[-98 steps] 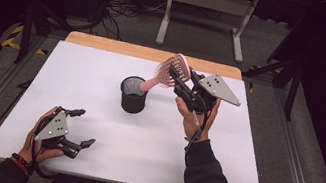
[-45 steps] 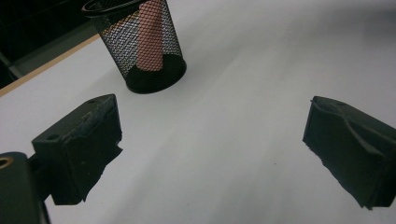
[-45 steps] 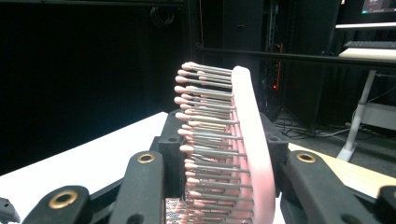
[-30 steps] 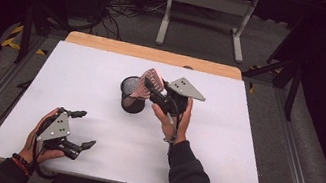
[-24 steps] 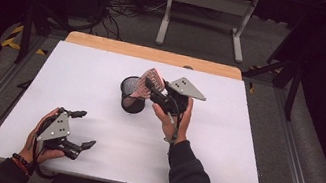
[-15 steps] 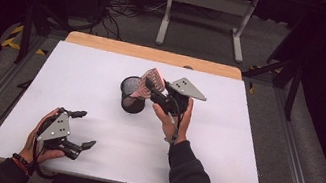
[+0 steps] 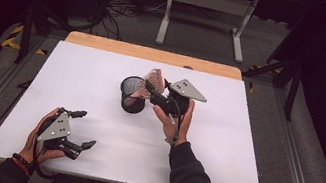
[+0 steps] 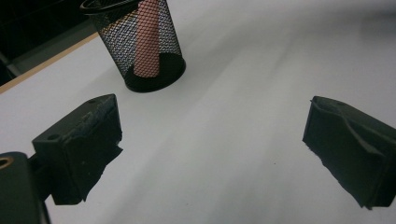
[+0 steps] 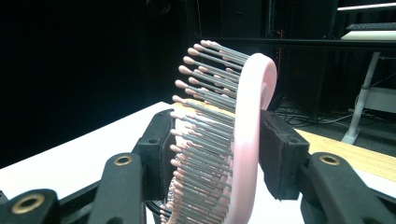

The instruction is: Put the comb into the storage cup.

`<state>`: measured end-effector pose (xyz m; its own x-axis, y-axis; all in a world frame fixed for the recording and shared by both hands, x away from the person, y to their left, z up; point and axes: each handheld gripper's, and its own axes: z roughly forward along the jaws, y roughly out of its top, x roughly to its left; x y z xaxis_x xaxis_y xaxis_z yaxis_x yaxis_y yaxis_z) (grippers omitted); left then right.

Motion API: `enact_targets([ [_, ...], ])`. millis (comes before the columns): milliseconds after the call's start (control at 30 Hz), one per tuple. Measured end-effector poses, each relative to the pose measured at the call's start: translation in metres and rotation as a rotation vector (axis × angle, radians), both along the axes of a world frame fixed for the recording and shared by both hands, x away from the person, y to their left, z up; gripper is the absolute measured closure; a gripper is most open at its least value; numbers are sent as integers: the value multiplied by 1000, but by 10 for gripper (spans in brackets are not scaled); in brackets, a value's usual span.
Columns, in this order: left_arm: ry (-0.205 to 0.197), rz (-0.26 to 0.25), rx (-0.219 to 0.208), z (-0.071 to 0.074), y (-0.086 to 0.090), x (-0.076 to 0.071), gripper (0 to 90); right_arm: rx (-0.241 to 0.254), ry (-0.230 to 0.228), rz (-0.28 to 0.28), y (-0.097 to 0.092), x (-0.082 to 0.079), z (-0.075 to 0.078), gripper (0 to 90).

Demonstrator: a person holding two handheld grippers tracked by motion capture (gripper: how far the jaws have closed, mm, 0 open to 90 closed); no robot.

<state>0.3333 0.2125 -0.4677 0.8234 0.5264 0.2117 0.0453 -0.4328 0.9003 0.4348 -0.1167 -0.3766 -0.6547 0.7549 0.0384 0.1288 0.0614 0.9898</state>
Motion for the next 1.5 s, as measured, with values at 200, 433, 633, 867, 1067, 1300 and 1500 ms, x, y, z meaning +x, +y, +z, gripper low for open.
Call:
enact_targets([
  [200, -1, 2, -7, 0, 0, 0, 52, -33, -11, -9, 1, -2, 2, 441],
  [433, -5, 2, -4, 1, 0, 0, 52, -72, -14, -24, 0, -3, 4, 376],
  [633, -3, 2, -4, 0, 0, 0, 52, -82, -7, -35, -2, -3, 4, 334],
  [867, -3, 3, -5, 1, 1, 0, 52, -103, -13, -39, -3, -4, 6, 294],
  [1067, -3, 4, -6, 1, 1, 0, 52, -113, -15, -45, -6, -6, 6, 258],
  [1300, -4, 7, -4, 1, 0, 0, 52, -135, -23, -61, -9, -7, 7, 211],
  [1500, -4, 7, -5, 1, 1, 0, 52, -151, -32, -67, -9, -9, 7, 179],
])
